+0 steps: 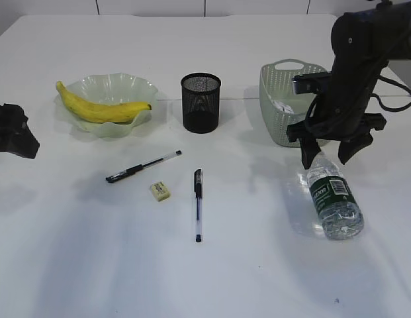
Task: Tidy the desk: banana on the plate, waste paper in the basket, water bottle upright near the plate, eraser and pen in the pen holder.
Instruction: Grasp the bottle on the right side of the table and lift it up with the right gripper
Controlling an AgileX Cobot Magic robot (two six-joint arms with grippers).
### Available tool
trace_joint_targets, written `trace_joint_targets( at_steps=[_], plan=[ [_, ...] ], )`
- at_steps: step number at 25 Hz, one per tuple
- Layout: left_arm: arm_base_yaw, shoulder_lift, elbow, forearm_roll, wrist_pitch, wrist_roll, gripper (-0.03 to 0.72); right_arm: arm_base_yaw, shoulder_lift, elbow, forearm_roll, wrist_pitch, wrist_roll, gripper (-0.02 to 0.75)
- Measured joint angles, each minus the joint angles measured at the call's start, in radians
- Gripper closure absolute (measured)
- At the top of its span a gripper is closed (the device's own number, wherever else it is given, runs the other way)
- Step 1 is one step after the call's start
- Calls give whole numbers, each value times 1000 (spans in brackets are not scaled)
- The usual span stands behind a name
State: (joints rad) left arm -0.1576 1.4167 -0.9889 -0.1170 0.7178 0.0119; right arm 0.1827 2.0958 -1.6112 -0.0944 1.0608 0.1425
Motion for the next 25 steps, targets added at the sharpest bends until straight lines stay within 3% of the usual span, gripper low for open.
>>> trace_joint_targets(
  at_steps=[25],
  plan=[
    [0,0,0,2,-10,0,125,-38,28,0,34,-57,70,160]
  ],
)
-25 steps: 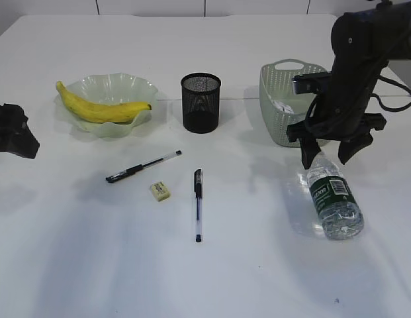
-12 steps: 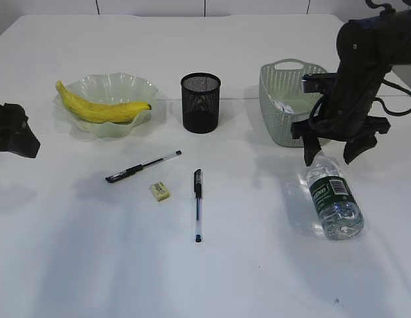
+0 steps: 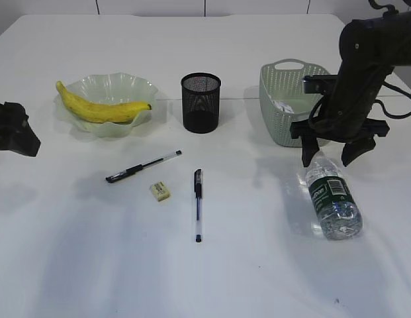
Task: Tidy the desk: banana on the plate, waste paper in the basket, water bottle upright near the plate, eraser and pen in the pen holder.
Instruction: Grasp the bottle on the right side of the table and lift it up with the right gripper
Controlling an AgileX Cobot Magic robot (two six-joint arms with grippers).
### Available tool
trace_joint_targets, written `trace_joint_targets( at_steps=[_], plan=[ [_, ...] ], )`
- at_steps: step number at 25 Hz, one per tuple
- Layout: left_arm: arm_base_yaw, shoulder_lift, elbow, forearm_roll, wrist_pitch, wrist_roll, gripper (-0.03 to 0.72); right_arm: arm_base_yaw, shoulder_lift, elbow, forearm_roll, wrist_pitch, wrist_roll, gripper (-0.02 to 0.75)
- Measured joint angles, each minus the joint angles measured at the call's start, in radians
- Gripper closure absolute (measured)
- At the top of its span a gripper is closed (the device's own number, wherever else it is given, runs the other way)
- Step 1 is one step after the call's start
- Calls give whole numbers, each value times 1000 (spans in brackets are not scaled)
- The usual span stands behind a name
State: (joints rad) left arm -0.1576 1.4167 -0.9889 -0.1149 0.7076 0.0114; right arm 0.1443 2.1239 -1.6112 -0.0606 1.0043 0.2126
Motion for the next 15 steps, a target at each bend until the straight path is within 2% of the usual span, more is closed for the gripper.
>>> trace_joint_targets(
  at_steps=[15],
  plan=[
    [0,0,0,-2,-2,0,125,0,0,0,14,-2,-7,160]
  ],
)
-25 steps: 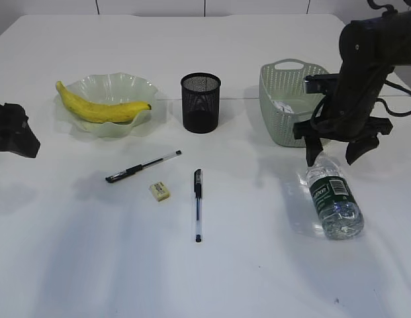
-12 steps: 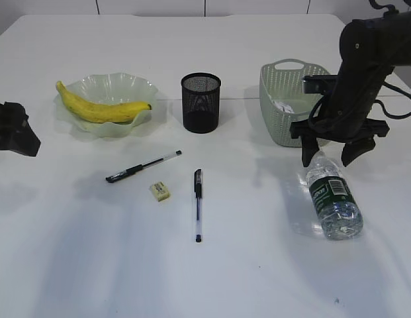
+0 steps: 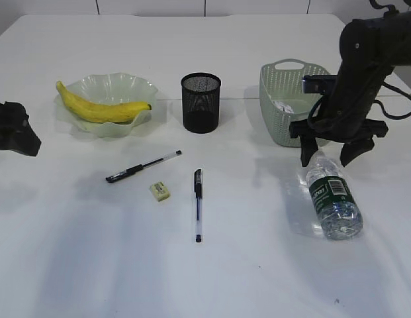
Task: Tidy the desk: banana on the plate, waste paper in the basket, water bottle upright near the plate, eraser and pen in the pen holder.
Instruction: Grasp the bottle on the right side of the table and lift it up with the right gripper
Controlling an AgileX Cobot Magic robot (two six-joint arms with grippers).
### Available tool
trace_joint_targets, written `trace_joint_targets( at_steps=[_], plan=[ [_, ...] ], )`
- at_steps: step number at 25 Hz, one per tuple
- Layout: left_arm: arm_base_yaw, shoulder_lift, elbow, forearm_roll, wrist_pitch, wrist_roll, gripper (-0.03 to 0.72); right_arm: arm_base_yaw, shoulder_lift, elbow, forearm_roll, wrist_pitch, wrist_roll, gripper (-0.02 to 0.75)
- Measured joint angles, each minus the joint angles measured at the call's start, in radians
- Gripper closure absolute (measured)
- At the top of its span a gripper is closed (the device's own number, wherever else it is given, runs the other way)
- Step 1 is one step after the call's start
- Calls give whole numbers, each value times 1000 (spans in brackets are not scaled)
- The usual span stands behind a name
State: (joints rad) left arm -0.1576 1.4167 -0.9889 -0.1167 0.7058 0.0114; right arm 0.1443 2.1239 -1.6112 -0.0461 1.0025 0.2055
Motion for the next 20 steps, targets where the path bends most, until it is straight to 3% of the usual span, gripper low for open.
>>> trace_joint_targets(
  at_steps=[20],
  plan=[
    [0,0,0,0,-6,0,125,0,46,0,25,-9,-2,160]
  ],
)
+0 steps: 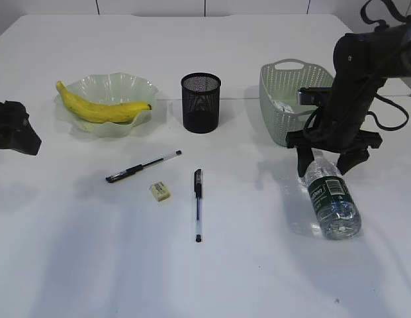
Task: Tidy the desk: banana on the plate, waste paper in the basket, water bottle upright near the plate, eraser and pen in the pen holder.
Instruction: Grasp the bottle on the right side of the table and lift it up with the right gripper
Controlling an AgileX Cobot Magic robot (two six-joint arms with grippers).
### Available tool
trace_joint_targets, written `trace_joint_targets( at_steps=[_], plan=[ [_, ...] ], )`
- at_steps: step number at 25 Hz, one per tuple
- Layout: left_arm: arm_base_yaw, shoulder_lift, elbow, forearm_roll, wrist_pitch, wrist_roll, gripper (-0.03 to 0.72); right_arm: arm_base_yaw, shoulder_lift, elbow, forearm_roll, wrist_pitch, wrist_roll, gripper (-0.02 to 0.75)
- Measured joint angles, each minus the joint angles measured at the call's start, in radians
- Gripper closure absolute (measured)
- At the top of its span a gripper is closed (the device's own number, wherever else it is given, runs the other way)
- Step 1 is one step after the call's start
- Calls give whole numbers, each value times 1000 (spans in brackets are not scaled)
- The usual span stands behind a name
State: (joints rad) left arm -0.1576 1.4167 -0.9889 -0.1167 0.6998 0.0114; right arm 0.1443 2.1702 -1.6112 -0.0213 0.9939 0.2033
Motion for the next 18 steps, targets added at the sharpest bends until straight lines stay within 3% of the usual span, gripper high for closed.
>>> trace_joint_targets(
  at_steps=[6,14,18],
  plan=[
    [0,0,0,0,0,0,125,0,17,0,7,0,0,202],
    [0,0,0,0,-2,0,125,0,17,0,14,17,0,350],
    [0,0,0,-7,-2,0,125,0,17,0,21,53,-26,360]
  ],
)
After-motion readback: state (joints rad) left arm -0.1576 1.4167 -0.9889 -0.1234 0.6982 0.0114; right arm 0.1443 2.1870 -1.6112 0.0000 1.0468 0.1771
